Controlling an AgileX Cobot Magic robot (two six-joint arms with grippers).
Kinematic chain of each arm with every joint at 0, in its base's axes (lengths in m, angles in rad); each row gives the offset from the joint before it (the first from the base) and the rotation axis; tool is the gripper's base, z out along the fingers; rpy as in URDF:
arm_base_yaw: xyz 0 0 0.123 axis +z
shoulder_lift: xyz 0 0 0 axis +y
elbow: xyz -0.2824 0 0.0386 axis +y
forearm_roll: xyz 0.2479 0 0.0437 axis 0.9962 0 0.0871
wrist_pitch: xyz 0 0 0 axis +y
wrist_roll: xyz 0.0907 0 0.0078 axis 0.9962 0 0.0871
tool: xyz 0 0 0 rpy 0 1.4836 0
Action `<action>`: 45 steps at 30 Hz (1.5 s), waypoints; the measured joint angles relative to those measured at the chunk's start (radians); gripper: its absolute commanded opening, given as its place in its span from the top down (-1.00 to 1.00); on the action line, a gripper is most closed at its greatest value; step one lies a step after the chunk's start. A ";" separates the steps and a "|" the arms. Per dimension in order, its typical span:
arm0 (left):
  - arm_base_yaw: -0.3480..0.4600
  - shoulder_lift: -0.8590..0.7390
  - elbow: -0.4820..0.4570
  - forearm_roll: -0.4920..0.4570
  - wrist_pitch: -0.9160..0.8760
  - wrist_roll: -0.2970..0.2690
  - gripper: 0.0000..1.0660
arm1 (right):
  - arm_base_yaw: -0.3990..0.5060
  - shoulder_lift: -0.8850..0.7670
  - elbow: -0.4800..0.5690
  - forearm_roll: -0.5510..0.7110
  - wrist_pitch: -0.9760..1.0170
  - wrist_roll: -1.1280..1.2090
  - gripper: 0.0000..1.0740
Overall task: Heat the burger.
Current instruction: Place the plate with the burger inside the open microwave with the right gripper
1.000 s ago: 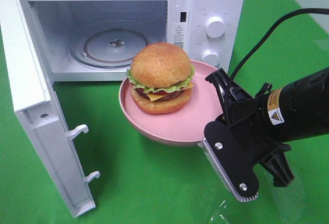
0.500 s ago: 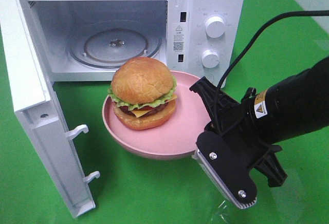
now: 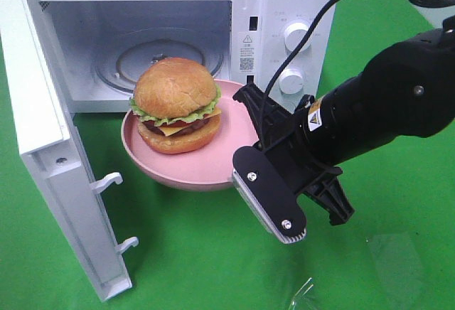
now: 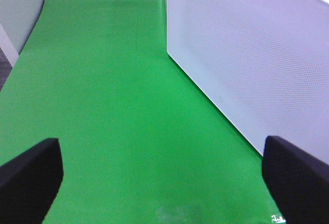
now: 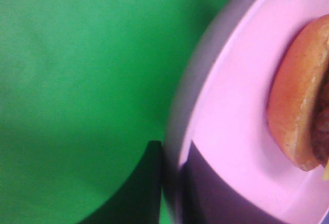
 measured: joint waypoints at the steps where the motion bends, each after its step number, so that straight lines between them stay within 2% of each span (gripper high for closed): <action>1: 0.000 0.000 0.000 0.000 0.000 0.000 -0.83 | 0.000 0.013 -0.018 0.000 0.000 0.000 1.00; 12: 0.000 0.000 0.000 0.000 0.000 0.000 -0.83 | 0.000 0.095 -0.135 0.000 0.022 0.046 1.00; 28: 0.000 0.000 0.000 0.000 0.000 0.000 -0.83 | -0.001 0.196 -0.252 0.000 0.039 0.085 1.00; 32: 0.000 0.000 0.000 0.000 0.000 0.000 -0.83 | -0.001 0.258 -0.339 -0.044 0.060 0.170 1.00; 45: 0.000 0.000 0.000 0.000 0.000 0.000 -0.83 | -0.001 0.350 -0.454 -0.112 0.078 0.268 1.00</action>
